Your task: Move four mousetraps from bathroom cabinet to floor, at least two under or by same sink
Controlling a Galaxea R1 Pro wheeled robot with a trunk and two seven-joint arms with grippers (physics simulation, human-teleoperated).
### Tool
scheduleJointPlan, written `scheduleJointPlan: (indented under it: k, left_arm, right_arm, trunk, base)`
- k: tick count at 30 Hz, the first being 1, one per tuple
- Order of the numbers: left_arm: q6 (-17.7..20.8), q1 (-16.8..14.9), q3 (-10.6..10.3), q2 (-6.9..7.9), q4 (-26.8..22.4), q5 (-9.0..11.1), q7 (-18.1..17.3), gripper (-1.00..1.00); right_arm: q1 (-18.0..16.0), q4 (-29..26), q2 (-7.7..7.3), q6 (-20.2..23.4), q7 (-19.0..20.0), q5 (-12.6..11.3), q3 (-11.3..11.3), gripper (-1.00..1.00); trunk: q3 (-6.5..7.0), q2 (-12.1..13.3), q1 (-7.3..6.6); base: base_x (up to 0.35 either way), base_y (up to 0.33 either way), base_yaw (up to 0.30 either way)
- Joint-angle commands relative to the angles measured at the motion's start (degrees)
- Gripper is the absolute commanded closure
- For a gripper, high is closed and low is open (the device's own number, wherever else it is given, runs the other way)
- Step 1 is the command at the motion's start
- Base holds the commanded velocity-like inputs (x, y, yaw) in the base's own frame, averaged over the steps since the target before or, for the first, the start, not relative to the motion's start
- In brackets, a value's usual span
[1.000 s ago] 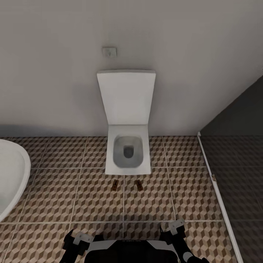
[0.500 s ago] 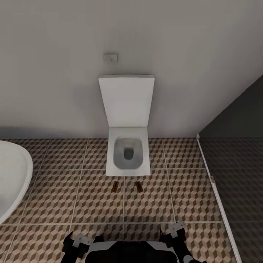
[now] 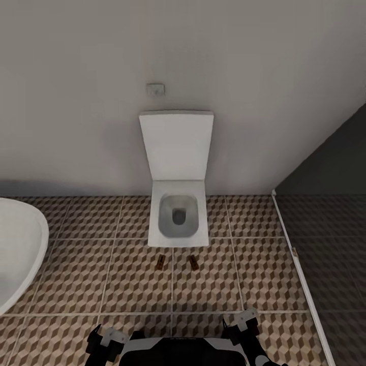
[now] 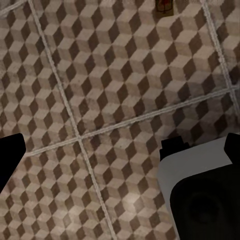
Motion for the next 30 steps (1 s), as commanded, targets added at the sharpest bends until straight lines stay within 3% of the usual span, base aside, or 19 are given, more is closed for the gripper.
scheduleJointPlan:
  k: [1, 18, 30]
  left_arm:
    - [-0.28, -0.04, -0.49, -0.04, 0.17, 0.4, 0.07, -1.0]
    - [-0.25, 0.04, -0.49, -0.04, 0.17, 0.4, 0.07, -1.0]
    - [-0.17, 0.11, -0.49, -0.04, 0.17, 0.4, 0.07, -1.0]
  right_arm:
    - [-0.03, 0.08, 0.02, -0.04, -0.59, 0.52, 0.22, -1.0]
    - [-0.03, 0.08, 0.03, -0.03, -0.59, 0.52, 0.25, -1.0]
    - [-0.03, 0.08, 0.1, 0.04, -0.59, 0.52, 0.25, -1.0]
  trunk:
    - [0.23, 0.36, -0.2]
    - [4.86, 7.17, -3.93]
    - [5.97, 7.17, -3.93]
  base:
    - [0.0, 0.0, 0.0]
    - [0.0, 0.0, 0.0]
    - [0.0, 0.0, 0.0]
